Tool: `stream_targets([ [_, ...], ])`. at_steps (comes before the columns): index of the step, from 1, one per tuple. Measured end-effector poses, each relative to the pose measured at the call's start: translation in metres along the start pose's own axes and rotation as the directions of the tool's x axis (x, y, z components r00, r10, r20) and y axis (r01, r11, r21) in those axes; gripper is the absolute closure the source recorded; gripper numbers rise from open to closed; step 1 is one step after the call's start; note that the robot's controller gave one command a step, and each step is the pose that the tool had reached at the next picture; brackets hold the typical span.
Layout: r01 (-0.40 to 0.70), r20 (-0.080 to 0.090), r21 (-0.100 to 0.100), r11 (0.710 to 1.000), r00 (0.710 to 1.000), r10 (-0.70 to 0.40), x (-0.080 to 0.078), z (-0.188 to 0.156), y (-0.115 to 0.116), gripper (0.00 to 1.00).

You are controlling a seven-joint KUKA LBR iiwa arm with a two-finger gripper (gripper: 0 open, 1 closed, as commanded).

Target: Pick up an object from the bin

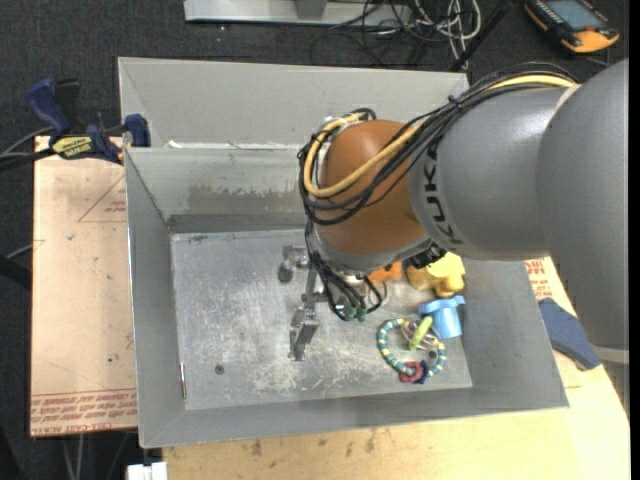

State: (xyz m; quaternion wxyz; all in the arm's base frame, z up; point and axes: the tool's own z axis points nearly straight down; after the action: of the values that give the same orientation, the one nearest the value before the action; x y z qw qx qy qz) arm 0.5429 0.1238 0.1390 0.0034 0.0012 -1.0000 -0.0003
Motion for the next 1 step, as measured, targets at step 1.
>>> stream_targets([
  [1, -0.002, 0.006, -0.001, 1.0, 1.0, 0.002, -0.0019, -0.0032, -0.0004, 0.0],
])
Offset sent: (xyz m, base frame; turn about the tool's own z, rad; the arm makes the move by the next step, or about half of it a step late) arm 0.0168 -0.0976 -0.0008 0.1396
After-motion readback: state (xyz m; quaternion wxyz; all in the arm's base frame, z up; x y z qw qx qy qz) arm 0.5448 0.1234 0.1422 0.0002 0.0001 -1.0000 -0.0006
